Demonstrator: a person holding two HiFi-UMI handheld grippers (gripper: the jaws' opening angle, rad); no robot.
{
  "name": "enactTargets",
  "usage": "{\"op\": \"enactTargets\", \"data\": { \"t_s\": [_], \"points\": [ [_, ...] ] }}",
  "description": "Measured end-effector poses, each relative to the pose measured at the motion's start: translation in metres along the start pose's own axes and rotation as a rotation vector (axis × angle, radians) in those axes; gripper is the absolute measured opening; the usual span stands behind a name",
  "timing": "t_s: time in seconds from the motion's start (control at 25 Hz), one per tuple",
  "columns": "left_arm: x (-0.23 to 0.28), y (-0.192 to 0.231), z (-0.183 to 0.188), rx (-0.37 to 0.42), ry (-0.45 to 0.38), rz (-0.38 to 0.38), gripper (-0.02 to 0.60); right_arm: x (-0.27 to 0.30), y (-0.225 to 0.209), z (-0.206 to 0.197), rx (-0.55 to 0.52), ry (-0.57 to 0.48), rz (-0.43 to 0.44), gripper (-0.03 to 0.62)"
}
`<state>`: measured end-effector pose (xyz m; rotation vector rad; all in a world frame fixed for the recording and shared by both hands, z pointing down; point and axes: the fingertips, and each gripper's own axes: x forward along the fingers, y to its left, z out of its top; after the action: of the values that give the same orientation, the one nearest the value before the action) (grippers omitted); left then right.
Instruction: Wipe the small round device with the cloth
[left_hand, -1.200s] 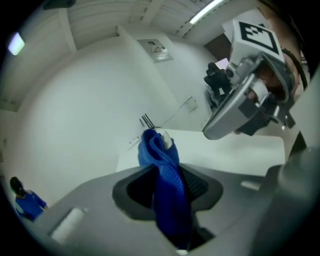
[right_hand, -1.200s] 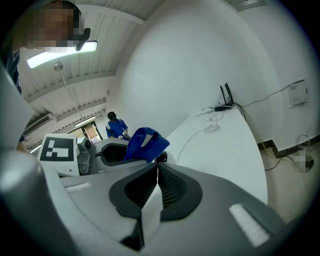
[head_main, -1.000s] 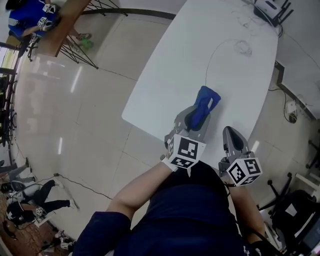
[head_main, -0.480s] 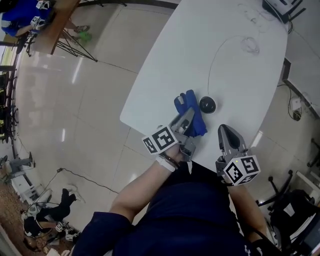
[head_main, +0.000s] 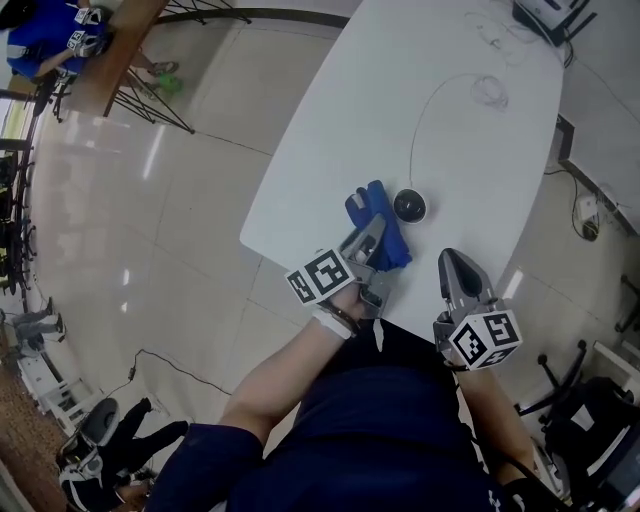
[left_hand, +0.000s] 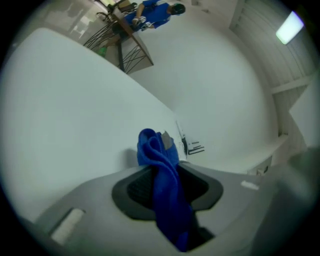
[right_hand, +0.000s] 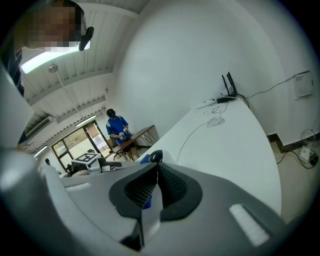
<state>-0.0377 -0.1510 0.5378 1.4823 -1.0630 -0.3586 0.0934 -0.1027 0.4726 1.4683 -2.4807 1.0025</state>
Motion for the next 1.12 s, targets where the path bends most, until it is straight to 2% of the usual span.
{"op": "enactTargets", "data": {
  "t_s": [0.08,0.16,0.36,0.4,0.48,0.56,0.68,0.76,0.8,0.88,1.12],
  "points": [
    [-0.005,-0.015,0.002,0.169,0.0,0.0,0.133,-0.008,0.001,-0.002,-0.005,-0.011,-0.005,0.012],
    [-0.012,-0.039,0.001,0.383,0.006,-0.016,0.133,-0.017,0.002,-0.004,-0.008,-0.023,-0.012,0.012],
    [-0.017,-0.083,-0.006,1.032,0.052,-0.057,0.133,-0.034,0.005,-0.007,-0.01,-0.047,-0.031,0.012],
    [-0.015,-0.084,-0.005,1.135,0.061,-0.057,0.133,-0.037,0.006,-0.007,-0.01,-0.051,-0.033,0.012],
    [-0.009,-0.088,-0.003,1.282,0.098,-0.069,0.133,-0.042,0.006,-0.007,-0.011,-0.06,-0.039,0.012],
    [-0.002,-0.097,-0.006,1.453,0.131,-0.106,0.133,-0.046,0.006,-0.005,-0.006,-0.068,-0.045,0.012],
    [-0.001,-0.114,-0.028,1.839,0.164,-0.191,0.133,-0.049,0.003,-0.003,0.002,-0.075,-0.052,0.012],
    [-0.002,-0.112,-0.051,2.066,0.203,-0.23,0.133,-0.052,-0.002,-0.006,0.011,-0.073,-0.061,0.012],
    [-0.003,-0.108,-0.061,2.153,0.225,-0.238,0.133,-0.053,-0.005,-0.008,0.016,-0.071,-0.066,0.012],
    [-0.005,-0.096,-0.077,2.276,0.263,-0.24,0.133,-0.053,-0.009,-0.01,0.024,-0.067,-0.073,0.012],
    [-0.004,-0.055,-0.104,2.53,0.318,-0.168,0.133,-0.043,-0.018,-0.01,0.039,-0.05,-0.075,0.012]
  ]
}}
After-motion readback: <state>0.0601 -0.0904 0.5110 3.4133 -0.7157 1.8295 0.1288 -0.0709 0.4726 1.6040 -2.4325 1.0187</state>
